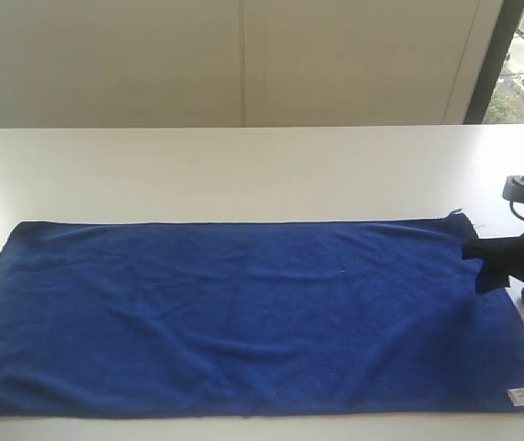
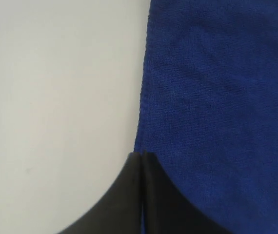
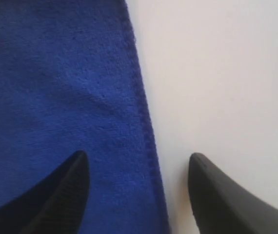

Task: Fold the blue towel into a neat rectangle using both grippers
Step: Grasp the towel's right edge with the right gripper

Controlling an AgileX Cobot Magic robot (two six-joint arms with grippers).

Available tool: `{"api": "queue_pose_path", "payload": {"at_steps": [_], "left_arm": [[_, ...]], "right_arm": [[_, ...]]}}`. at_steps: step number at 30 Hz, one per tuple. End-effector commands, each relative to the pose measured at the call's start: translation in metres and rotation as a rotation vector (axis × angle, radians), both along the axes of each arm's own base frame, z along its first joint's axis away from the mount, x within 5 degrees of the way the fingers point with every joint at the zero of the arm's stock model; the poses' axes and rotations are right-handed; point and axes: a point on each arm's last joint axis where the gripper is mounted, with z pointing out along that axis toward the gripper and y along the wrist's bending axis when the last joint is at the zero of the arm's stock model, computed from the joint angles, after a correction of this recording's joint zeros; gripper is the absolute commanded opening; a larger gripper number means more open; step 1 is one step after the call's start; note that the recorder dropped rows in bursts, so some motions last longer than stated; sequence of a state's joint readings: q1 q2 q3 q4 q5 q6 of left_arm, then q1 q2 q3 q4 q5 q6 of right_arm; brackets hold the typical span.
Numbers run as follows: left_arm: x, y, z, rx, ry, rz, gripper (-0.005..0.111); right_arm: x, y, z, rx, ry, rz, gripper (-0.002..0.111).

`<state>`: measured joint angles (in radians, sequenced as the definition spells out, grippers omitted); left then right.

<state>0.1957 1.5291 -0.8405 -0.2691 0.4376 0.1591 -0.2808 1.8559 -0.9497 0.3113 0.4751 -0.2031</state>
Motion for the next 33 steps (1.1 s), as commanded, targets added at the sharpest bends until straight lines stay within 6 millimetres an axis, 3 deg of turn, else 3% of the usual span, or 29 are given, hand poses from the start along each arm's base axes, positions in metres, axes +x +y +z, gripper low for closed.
{"api": "queue_pose_path", "payload": {"at_steps": [1, 16, 26, 33], "left_arm": [[-0.001, 0.0, 0.001, -0.01, -0.005, 0.009, 0.0], [0.0, 0.0, 0.001, -0.008, -0.009, 0.01, 0.0], [0.0, 0.0, 0.001, -0.008, -0.009, 0.01, 0.0], [0.0, 0.0, 0.001, -0.008, -0.009, 0.01, 0.0]], "right_arm": [[0.0, 0.003, -0.017, 0.056, 0.037, 0.017, 0.057], [-0.006, 0.013, -0.027, 0.114, 0.131, 0.076, 0.055], [-0.01, 0.006, -0.014, 0.03, 0.139, 0.039, 0.056], [-0.009, 0.011, -0.029, 0.051, 0.179, 0.041, 0.053]]}}
